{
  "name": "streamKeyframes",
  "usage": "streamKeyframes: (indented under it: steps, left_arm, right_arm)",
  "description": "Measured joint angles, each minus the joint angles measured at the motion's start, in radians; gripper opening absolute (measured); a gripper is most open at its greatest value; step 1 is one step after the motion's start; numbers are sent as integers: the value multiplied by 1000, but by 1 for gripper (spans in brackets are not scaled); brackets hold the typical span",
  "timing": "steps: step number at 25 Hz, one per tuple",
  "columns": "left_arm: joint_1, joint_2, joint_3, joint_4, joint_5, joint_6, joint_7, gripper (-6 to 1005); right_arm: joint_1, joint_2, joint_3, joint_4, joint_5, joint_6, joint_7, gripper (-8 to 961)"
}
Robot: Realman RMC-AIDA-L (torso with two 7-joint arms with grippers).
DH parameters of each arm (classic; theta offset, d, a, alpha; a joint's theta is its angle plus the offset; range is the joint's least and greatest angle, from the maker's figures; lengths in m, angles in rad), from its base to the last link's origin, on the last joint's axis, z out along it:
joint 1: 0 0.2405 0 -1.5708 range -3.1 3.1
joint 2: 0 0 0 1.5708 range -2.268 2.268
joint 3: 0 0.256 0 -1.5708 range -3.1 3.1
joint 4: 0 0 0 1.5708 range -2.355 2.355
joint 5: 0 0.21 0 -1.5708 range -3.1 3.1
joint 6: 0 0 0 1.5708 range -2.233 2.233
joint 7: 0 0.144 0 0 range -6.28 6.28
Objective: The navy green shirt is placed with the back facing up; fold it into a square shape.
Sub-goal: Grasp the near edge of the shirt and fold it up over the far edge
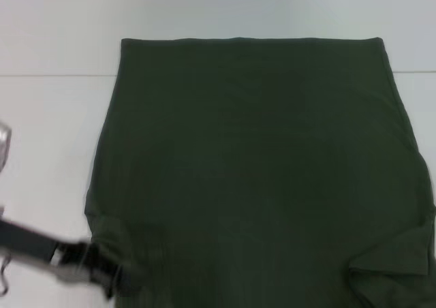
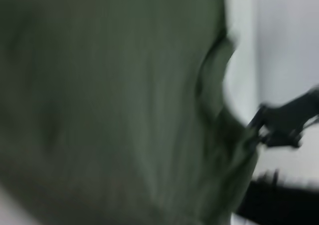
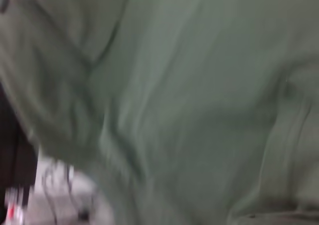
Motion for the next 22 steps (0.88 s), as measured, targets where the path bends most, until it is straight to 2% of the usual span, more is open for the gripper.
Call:
streamKeyframes:
  steps: [2, 6, 9, 10, 12, 16, 19, 22]
  left_arm:
    - [-18, 7, -27, -7, -41, -41, -4, 50]
    - [-49, 21, -92, -18, -114, -185, -19, 51]
    - [-53, 25, -123, -20, -170, -305, -19, 51]
    - [-53, 25, -123, -20, -170, -305, -19, 51]
    - [-38, 16, -130, -31, -262, -435, 6, 52]
    - [-34, 2, -129, -91, -361, -562, 85, 52]
    - [-34, -16, -128, -125, -424, -649, 144, 52]
    - [-36, -45, -127, -136, -464, -736, 209, 53]
  right_arm:
    - [4, -11, 98, -4, 3, 16, 11, 57]
    - [0, -47, 296, 2, 58, 73, 45, 57]
    - [-17, -61, 361, 5, 145, 145, 70, 57]
    - [-22, -62, 368, 7, 167, 169, 75, 57]
    - [-34, -59, 375, 21, 235, 248, 84, 57]
    - [-41, -43, 372, 77, 339, 414, 68, 57]
    - [-41, -21, 368, 112, 397, 551, 36, 57]
    - [-32, 10, 365, 127, 425, 654, -10, 56]
